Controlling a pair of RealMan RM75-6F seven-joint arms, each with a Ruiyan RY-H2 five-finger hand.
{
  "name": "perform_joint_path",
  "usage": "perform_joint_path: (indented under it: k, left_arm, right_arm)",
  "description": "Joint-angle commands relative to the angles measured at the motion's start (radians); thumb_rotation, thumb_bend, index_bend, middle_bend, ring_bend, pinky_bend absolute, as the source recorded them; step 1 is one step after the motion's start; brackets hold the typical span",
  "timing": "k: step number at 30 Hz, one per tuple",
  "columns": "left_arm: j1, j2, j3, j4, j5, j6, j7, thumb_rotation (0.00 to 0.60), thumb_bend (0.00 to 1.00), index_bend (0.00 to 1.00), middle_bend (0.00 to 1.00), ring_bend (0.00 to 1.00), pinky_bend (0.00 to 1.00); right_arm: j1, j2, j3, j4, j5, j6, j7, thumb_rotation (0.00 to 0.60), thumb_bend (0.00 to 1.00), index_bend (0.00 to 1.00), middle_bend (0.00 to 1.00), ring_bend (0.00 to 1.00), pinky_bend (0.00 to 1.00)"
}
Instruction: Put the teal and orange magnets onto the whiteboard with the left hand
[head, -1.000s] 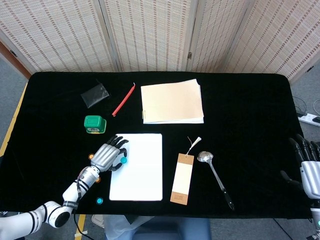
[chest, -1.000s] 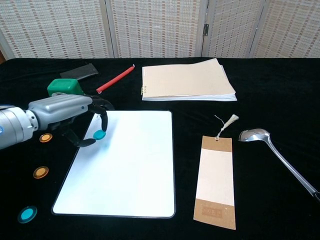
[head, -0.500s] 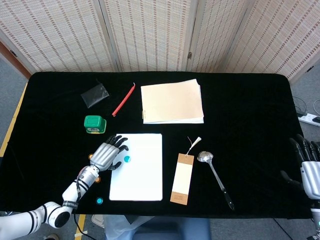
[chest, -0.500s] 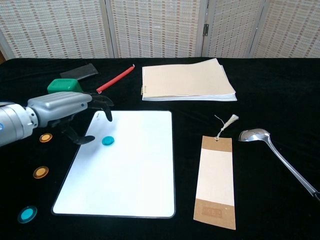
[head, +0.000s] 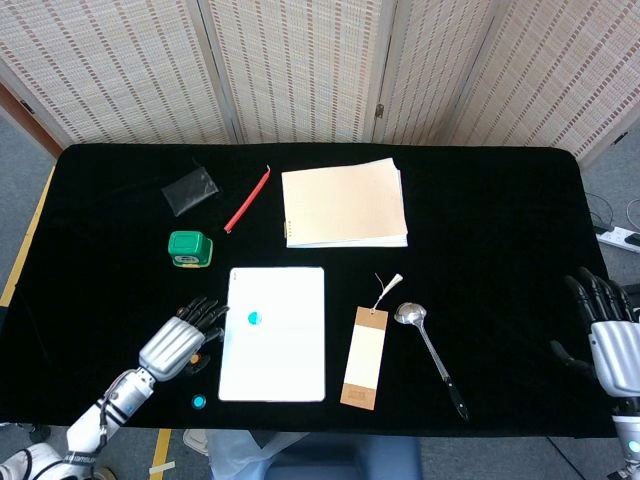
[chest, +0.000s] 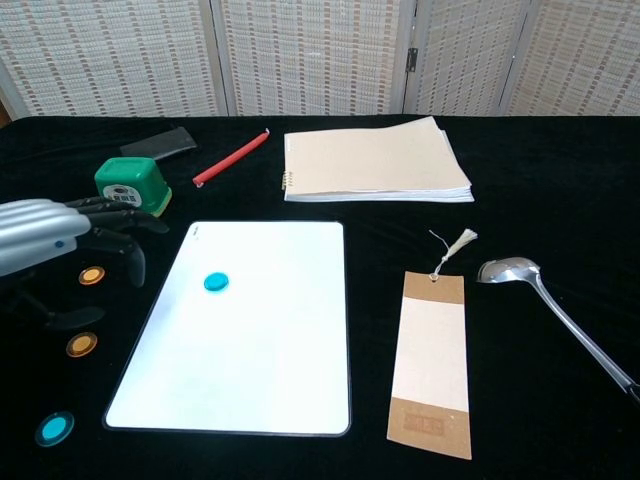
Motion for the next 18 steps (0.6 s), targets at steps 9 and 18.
perform_joint_path:
  k: [9,18]
  left_arm:
    - [0.097,0.006,0.108,0.012,0.087,0.064,0.008,0.600,0.42,0.43,0.12,0.00,0.00]
    - [0.144,-0.021,0.131,0.030,0.080,0.061,0.018,0.600,0.42,0.44,0.12,0.00,0.00]
  right_arm:
    - [0.006,-0.005,-0.005,0.001,-0.014,-0.003,-0.001,0.600,0.27,0.00,0.00,0.00,0.00]
    - [0.003,-0.005,-0.008,0.005,-0.016,0.001,0.004,0.600,0.27,0.00,0.00,0.00,0.00]
